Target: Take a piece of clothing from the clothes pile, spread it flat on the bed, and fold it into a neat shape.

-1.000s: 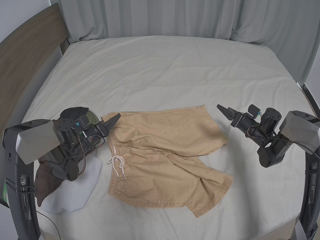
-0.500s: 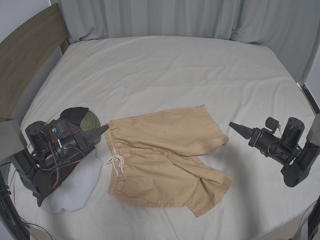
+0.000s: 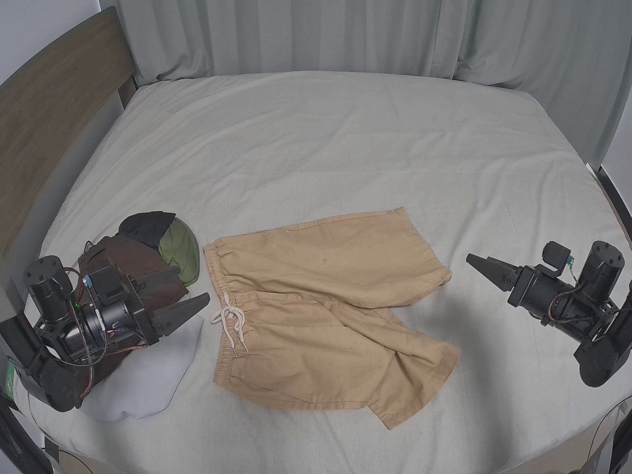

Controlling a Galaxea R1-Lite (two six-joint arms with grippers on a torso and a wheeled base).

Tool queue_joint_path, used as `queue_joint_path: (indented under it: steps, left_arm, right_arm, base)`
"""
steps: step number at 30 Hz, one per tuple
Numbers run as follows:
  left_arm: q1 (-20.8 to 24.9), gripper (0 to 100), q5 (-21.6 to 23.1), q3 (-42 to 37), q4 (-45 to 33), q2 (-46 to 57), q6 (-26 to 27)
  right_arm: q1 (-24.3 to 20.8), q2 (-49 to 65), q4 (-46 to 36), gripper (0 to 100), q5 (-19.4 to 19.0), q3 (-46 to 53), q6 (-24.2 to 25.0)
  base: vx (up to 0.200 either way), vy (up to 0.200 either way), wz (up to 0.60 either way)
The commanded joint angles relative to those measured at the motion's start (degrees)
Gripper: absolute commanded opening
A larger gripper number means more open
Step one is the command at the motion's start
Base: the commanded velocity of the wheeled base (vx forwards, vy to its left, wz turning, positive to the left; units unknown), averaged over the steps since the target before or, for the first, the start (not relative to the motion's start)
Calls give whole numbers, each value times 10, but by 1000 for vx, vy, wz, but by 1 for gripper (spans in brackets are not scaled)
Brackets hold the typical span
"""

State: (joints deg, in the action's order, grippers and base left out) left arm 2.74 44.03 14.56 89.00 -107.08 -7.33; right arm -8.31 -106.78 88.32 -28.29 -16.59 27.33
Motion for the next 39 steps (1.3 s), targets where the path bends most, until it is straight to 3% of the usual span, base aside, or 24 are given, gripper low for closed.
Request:
queue_joint_path:
  steps: [1, 23, 31, 39]
  left_arm:
    - [-9, 100, 4, -8, 0, 2, 9]
    - [-8, 100, 6, -30, 0, -12, 73]
    - [-8, 100, 5, -35, 0, -57, 127]
    - [-8, 100, 5, -35, 0, -66, 130]
  right_arm:
    - [-7, -2, 0, 100, 0, 1, 1]
    - [-15, -28, 0, 100, 0, 14, 4]
    - [-16, -57, 0, 100, 1, 59, 3]
    - [-14, -86, 0, 100, 4, 81, 1]
  base:
    - [0, 0, 0]
    - [0, 0, 0]
    - [0, 0, 0]
    - [0, 0, 0]
